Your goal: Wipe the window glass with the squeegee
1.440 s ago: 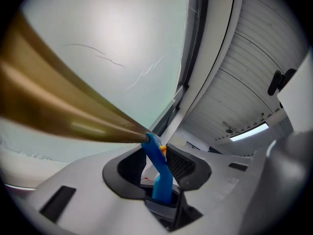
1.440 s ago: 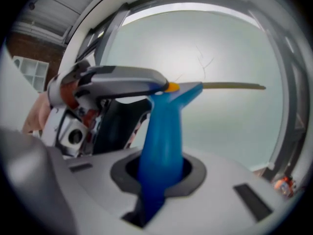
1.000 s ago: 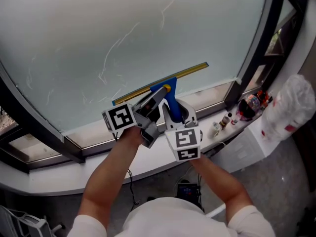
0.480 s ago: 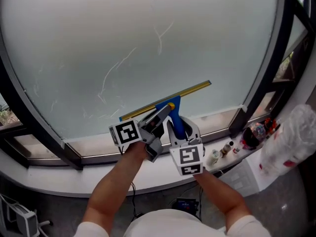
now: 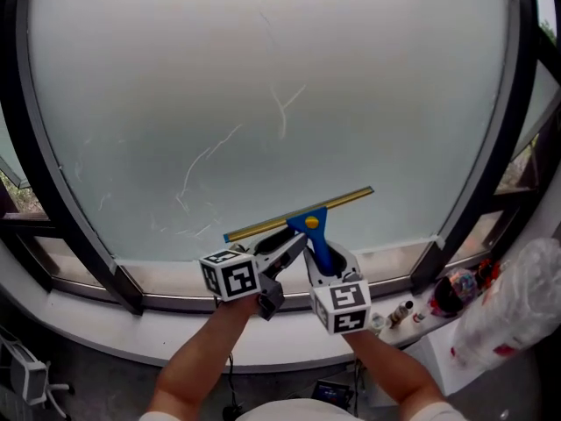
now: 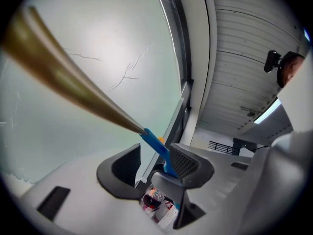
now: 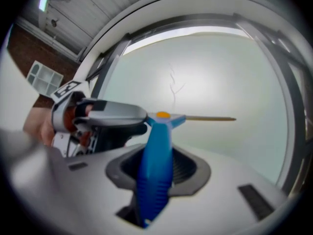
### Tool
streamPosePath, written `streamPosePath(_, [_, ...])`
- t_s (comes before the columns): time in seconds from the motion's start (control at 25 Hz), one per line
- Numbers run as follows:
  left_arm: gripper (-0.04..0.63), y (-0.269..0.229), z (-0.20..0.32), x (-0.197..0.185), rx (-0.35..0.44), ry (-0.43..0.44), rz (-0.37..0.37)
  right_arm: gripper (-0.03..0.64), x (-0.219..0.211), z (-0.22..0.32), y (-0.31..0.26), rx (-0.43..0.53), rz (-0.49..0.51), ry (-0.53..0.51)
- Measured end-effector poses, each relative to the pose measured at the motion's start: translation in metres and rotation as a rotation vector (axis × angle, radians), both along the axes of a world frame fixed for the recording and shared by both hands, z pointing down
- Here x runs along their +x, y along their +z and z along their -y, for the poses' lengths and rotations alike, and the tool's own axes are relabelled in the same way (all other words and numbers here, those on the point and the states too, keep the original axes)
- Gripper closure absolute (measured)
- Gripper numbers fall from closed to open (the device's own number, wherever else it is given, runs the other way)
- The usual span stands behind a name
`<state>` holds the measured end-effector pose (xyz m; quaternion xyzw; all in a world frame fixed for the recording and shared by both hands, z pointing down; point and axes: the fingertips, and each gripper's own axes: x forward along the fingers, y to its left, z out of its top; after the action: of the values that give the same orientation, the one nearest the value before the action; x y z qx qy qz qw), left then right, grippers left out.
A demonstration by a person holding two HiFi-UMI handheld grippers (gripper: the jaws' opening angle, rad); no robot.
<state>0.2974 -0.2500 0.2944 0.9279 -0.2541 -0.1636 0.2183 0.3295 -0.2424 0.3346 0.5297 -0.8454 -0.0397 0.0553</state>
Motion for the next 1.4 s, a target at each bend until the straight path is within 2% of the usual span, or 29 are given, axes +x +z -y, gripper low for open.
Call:
streamPosePath(0.16, [0.402, 0.006, 0.001, -0.01, 0.031, -0.077, 0.064, 0.483, 0.022, 0.018, 0.001, -0.049, -0.013, 0.032])
streamPosePath(0.4, [0.411, -0.035, 0.004, -0.037, 0.23, -0.196, 0.231, 0.483, 0.032, 0.059, -0.029, -0.106, 0.056, 0.075])
streamPosePath(0.56, [0.419, -0.077, 0.016, -0.055, 0.344, -0.246, 0.306, 0.483, 0.036, 0.089, -0.068, -0.091, 0.082, 0.119])
streamPosePath(0.72, [0.424, -0.123, 0.025, -0.068, 0.441, -0.27, 0.372, 0.483, 0.039, 0.111, -0.122, -0.028, 0.081, 0.169])
streamPosePath(0.88, [0.441, -0.163, 0.033, -0.077, 0.515, -0.295, 0.39, 0.483, 0.044, 0.128, -0.176, 0.038, 0.079, 0.218])
streamPosePath(1.04, [0.454, -0.188, 0.039, -0.075, 0.539, -0.296, 0.375, 0.483, 0.056, 0.138, -0.225, 0.097, 0.077, 0.255])
streamPosePath(1.4, [0.469, -0.257, 0.064, -0.052, 0.62, -0.369, 0.382, 0.483, 0.072, 0.167, -0.358, 0.257, 0.034, 0.23])
